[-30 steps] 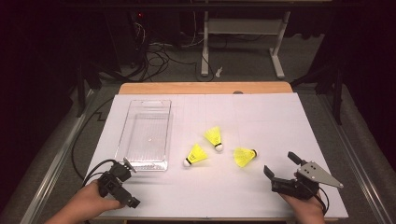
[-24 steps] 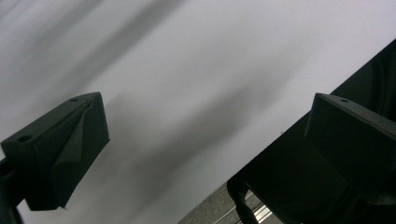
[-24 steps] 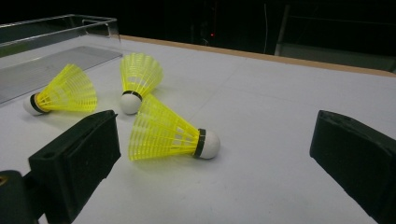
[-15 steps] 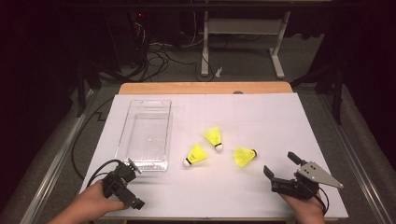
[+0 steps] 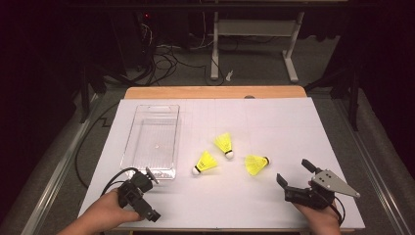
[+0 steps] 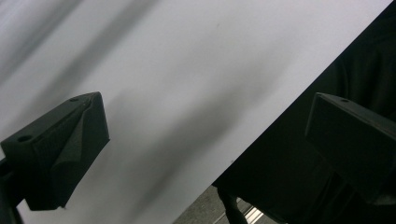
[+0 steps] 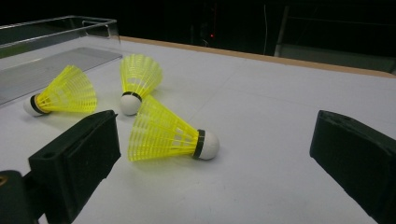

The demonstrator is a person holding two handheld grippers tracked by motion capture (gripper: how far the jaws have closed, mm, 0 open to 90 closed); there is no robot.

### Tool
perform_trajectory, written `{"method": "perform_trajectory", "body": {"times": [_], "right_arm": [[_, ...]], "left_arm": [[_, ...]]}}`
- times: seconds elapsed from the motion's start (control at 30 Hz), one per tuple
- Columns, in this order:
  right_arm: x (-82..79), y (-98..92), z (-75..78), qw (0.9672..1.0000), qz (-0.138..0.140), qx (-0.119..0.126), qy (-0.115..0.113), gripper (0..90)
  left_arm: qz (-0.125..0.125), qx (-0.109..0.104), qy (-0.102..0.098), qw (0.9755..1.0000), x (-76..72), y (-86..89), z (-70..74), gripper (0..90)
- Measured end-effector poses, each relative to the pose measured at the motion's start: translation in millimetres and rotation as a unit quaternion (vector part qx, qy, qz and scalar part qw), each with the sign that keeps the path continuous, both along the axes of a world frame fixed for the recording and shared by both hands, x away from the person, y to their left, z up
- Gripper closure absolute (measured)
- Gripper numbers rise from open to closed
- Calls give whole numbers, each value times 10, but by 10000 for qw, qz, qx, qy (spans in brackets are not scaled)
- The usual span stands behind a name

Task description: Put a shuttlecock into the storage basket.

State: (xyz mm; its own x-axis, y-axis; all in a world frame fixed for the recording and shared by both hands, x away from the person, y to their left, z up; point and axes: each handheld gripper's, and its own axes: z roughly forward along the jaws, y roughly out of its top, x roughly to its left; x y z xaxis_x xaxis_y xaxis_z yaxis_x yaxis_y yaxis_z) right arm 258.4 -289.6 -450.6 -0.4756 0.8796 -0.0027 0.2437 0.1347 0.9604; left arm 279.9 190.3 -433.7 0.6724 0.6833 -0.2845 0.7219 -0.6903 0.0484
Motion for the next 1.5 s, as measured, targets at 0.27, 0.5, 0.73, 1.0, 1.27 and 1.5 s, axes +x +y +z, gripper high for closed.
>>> {"method": "perform_trajectory", "body": {"times": [0.27, 0.5, 0.73, 1.0, 1.27, 1.5], "right_arm": [[-1, 7, 0, 10000, 14, -4, 1, 22], [-1, 3, 1, 10000, 10, -3, -8, 22], [1, 4, 0, 10000, 17, -9, -4, 22], [0, 0, 1, 10000, 23, -6, -3, 23], [0, -4, 3, 10000, 18, 2, -13, 22], [0, -6, 4, 10000, 27, 10, -10, 23]], "left_arm": [[-155, -46, 51, 9999, 25, -156, -4, 7], [-276, -56, 95, 9996, 42, -275, -3, 7], [-394, -121, 131, 9991, 62, -402, 43, 8], [-580, -131, 142, 9981, 74, -568, 65, 9], [-737, -175, 137, 9970, 104, -729, 125, 9], [-890, -190, 63, 9958, 147, -862, 196, 7]]}}
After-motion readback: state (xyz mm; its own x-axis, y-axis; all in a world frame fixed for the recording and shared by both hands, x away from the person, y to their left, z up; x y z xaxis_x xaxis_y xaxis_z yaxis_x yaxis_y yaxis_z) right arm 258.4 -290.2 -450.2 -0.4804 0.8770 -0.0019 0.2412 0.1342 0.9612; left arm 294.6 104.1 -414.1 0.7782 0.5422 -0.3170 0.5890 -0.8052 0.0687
